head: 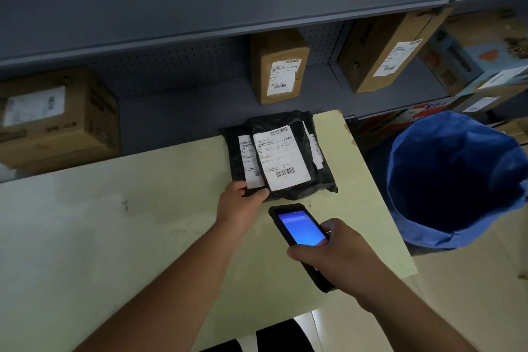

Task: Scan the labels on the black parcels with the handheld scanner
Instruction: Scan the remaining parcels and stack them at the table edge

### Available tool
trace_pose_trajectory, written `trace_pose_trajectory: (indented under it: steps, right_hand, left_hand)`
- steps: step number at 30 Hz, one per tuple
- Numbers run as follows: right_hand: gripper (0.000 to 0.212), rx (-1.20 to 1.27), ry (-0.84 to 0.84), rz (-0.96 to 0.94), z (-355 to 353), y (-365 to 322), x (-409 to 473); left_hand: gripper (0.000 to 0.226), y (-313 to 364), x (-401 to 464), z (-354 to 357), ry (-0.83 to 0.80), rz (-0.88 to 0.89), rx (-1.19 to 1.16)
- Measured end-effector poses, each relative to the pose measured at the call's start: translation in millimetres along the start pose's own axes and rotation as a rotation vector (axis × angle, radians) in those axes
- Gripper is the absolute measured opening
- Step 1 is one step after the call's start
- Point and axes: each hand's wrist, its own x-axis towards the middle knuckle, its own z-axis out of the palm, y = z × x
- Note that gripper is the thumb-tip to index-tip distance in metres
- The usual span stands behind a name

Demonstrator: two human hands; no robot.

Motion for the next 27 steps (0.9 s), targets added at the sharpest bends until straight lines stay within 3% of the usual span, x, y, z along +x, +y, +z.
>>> trace_pose_trajectory:
  steps: [27]
  right_hand:
    - [0.051,-0.164,-0.118,-0.119,134.0,-58.8,-28.0]
  left_hand:
    - [0.063,-84.1,-16.5,-162.7,0.207,-0.145,-0.061]
